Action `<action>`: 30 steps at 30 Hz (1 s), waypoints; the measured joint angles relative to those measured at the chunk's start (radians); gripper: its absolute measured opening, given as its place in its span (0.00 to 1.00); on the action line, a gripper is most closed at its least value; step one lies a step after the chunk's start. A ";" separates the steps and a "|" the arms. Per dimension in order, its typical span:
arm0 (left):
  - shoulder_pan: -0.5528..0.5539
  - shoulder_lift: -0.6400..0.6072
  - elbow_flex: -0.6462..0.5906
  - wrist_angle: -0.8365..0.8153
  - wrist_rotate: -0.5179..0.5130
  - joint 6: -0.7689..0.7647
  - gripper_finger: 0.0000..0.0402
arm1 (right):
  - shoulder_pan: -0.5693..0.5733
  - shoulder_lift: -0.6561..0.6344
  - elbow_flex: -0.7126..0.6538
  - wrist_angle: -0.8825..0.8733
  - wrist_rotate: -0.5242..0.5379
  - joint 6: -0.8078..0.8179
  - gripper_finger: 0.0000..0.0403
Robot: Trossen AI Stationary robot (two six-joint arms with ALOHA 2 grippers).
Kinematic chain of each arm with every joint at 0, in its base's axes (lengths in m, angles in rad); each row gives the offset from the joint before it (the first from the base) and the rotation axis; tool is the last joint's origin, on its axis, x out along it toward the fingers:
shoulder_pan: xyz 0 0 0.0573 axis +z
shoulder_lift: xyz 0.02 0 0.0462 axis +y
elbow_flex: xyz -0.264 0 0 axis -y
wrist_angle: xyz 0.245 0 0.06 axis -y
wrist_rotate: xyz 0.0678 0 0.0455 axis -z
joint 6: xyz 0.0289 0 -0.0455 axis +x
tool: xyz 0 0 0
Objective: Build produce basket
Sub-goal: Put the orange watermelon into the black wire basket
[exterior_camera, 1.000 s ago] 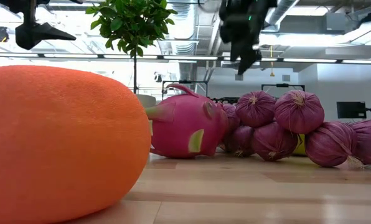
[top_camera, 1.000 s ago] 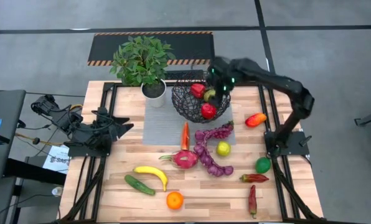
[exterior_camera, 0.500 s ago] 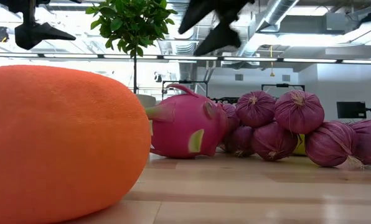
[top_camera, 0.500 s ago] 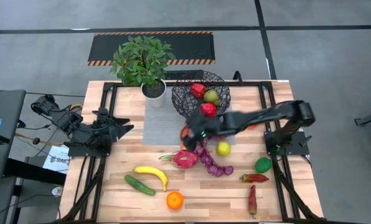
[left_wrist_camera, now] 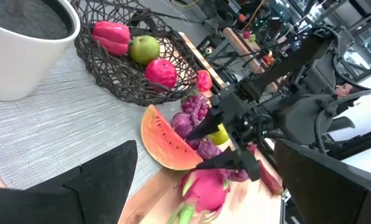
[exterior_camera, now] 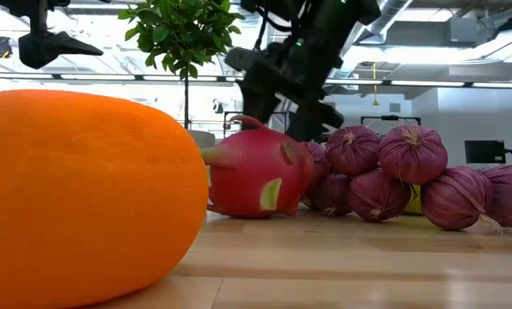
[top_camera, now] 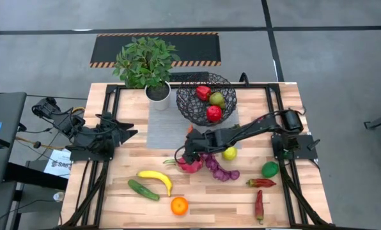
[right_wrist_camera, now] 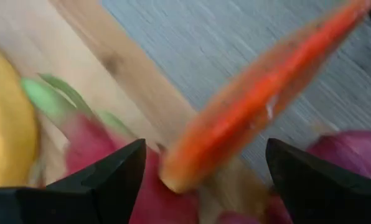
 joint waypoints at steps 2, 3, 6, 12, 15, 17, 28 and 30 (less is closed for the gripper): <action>0.000 0.000 0.000 0.000 0.000 0.000 0.91 | 0.000 0.012 -0.002 0.001 0.010 0.023 0.86; 0.000 0.000 0.000 0.000 0.000 0.000 0.91 | -0.003 0.017 -0.003 -0.012 0.010 0.033 0.85; 0.000 0.000 0.000 0.000 0.000 -0.003 0.91 | -0.016 0.039 -0.001 0.005 -0.022 0.094 0.80; 0.000 0.000 0.000 0.000 -0.001 -0.009 0.91 | -0.016 0.069 0.000 -0.018 -0.059 0.127 0.68; 0.000 0.000 0.000 -0.002 0.000 -0.012 0.91 | -0.014 0.069 -0.002 -0.025 -0.067 0.153 0.58; 0.000 0.000 0.000 -0.002 -0.001 -0.015 0.91 | -0.014 0.068 -0.001 -0.028 -0.067 0.155 0.50; 0.000 0.000 0.000 -0.003 -0.002 -0.040 0.91 | -0.013 0.064 0.105 -0.058 -0.071 0.030 0.12; 0.000 0.000 0.000 -0.003 -0.002 -0.041 0.91 | -0.013 0.064 0.156 -0.088 -0.071 -0.001 0.12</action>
